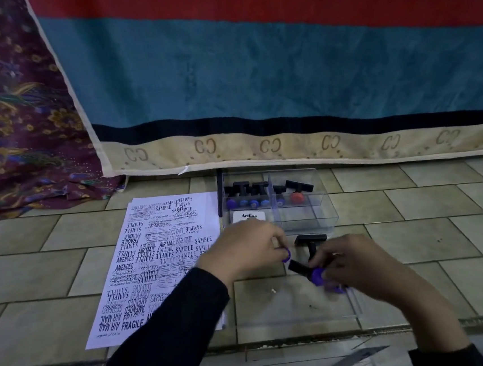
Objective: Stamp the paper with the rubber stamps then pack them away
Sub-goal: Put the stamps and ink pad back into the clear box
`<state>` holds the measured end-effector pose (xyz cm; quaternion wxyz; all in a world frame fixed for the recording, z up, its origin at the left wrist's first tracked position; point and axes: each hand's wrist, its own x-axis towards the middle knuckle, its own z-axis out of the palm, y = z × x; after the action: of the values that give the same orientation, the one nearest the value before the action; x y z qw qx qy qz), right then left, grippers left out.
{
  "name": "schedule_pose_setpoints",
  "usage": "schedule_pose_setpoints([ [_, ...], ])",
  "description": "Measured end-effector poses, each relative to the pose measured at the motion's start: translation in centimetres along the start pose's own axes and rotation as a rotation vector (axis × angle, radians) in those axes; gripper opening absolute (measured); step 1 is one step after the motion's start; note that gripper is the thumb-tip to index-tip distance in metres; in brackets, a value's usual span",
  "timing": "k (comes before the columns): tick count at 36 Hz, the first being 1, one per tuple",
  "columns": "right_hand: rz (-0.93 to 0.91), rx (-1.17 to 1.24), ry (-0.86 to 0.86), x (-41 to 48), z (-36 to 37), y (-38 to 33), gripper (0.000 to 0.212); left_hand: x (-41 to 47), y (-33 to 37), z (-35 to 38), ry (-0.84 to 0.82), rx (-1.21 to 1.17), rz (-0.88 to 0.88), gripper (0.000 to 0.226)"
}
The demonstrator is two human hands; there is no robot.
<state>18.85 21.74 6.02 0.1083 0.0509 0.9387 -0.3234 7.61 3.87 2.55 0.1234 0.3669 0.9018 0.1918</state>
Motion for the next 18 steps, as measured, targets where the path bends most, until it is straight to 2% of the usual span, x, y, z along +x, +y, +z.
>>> schedule_pose_setpoints([
  [3,-0.008,0.181,0.046,0.2,-2.1,0.1,0.028,0.3,-0.7,-2.7,-0.035,-0.201,-0.044,0.014],
  [7,-0.070,0.222,0.266,2.4,-4.2,0.6,0.020,2.0,-1.1,-5.2,0.201,-0.280,-0.044,0.015],
  [10,-0.092,0.192,0.444,5.7,-4.8,1.2,0.020,4.3,-0.8,-5.6,0.417,-0.110,-0.039,0.016],
  [12,-0.106,0.137,0.527,8.0,-4.9,1.5,0.020,6.0,-0.5,-5.3,0.498,0.022,-0.024,0.018],
  [18,-0.077,-0.115,0.526,13.7,-3.8,2.7,0.025,9.7,-0.4,-2.4,0.459,0.279,-0.003,0.019],
])
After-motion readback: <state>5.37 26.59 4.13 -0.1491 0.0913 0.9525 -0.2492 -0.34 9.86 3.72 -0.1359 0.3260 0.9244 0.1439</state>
